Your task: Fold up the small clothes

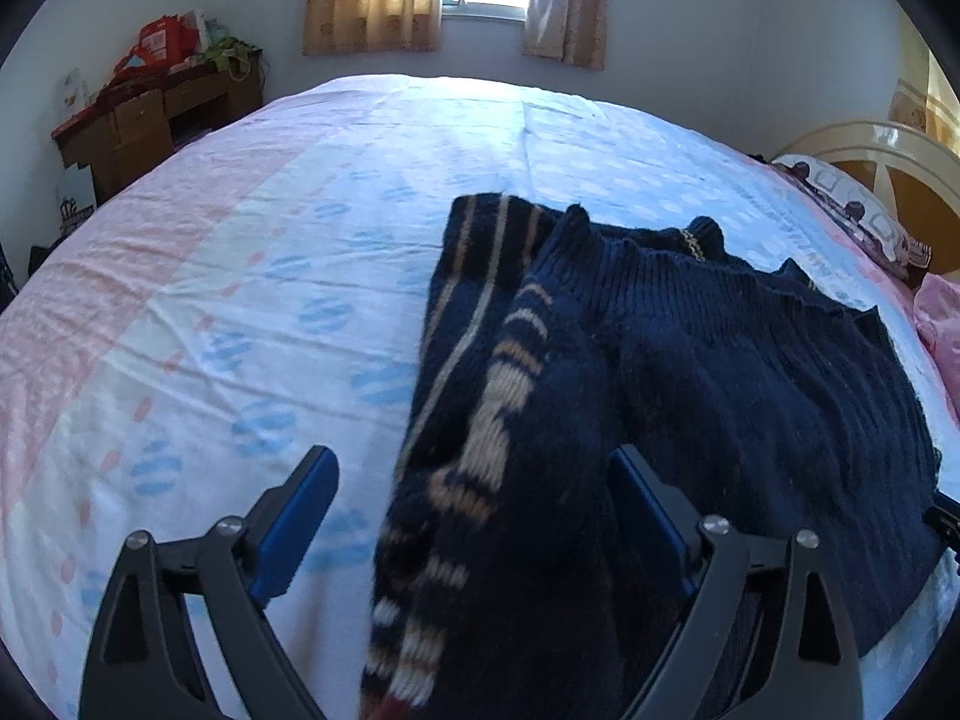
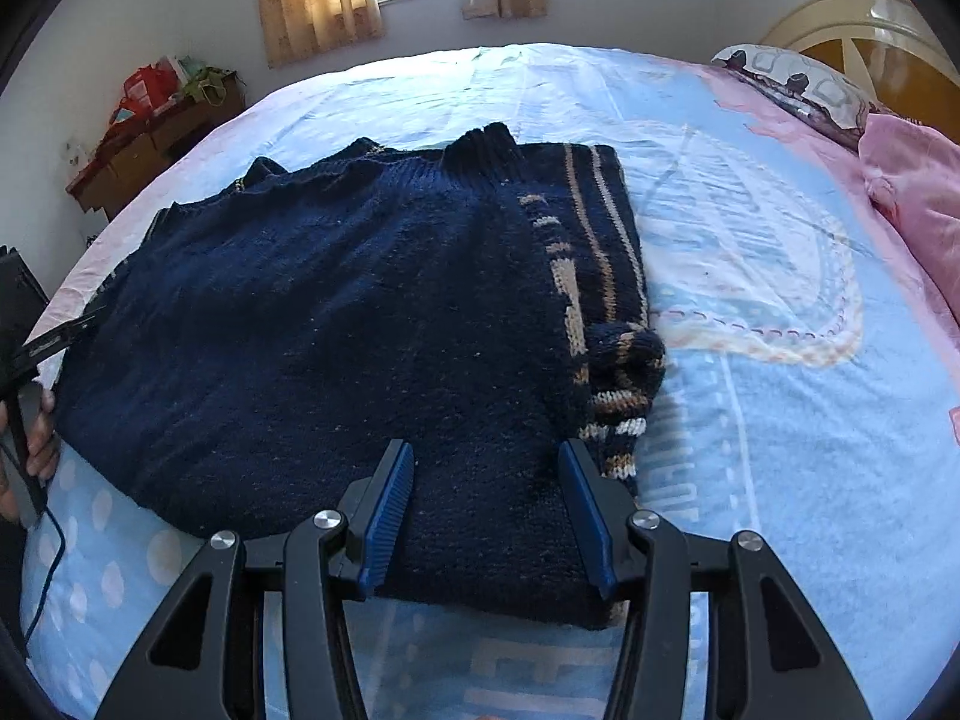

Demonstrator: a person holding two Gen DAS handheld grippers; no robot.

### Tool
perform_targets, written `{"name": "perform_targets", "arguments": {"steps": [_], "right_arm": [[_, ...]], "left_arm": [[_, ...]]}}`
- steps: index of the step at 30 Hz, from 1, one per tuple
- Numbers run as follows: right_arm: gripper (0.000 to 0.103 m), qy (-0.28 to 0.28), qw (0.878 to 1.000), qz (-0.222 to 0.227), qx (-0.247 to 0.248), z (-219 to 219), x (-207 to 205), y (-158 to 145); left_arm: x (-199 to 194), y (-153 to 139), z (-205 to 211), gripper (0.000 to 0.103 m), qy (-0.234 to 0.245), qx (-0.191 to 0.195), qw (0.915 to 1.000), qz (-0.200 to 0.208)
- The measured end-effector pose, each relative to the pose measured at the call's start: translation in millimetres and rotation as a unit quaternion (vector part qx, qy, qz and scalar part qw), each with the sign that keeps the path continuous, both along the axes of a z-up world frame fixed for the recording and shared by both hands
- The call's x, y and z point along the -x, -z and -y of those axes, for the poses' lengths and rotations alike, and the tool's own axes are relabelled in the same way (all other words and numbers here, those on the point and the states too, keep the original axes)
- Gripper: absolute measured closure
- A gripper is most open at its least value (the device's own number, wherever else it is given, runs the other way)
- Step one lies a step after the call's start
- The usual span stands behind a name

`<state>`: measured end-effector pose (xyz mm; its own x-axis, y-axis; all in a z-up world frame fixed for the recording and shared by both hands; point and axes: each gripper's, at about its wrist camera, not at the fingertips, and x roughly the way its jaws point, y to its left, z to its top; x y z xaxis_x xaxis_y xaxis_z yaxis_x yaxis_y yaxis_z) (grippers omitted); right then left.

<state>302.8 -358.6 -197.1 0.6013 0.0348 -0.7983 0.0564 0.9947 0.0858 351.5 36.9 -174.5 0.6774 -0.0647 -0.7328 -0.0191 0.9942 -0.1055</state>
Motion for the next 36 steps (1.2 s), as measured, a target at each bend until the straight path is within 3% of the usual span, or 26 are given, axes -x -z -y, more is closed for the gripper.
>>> {"name": "perform_targets", "arguments": {"steps": [6, 8, 11, 20, 26, 30, 36], "right_arm": [[0.053, 0.041, 0.999, -0.009, 0.012, 19, -9, -1], [0.053, 0.048, 0.999, -0.01, -0.017, 28, -9, 0], [0.052, 0.046, 0.999, -0.005, 0.005, 21, -4, -7], [0.051, 0.027, 0.997, 0.053, 0.04, -6, 16, -43], [0.051, -0.063, 0.993, 0.075, 0.071, -68, 15, -59], [0.051, -0.132, 0.983, 0.075, 0.104, -122, 10, -51], [0.051, -0.2, 0.971, 0.069, 0.116, -186, 6, -38]], "left_arm": [[20, 3, -8, 0.008, 0.002, -0.011, 0.9998, -0.019], [25, 3, -13, 0.008, 0.0, -0.01, 0.9997, -0.022], [31, 4, -20, 0.008, -0.002, -0.008, 0.9996, -0.027], [44, 3, -44, 0.007, -0.028, 0.014, 0.9991, -0.03], [51, 2, -60, 0.007, -0.021, 0.047, 0.9979, -0.039], [55, 1, -77, 0.007, -0.013, 0.075, 0.9961, -0.045], [58, -5, -109, 0.007, -0.029, 0.079, 0.9955, -0.044]]}}
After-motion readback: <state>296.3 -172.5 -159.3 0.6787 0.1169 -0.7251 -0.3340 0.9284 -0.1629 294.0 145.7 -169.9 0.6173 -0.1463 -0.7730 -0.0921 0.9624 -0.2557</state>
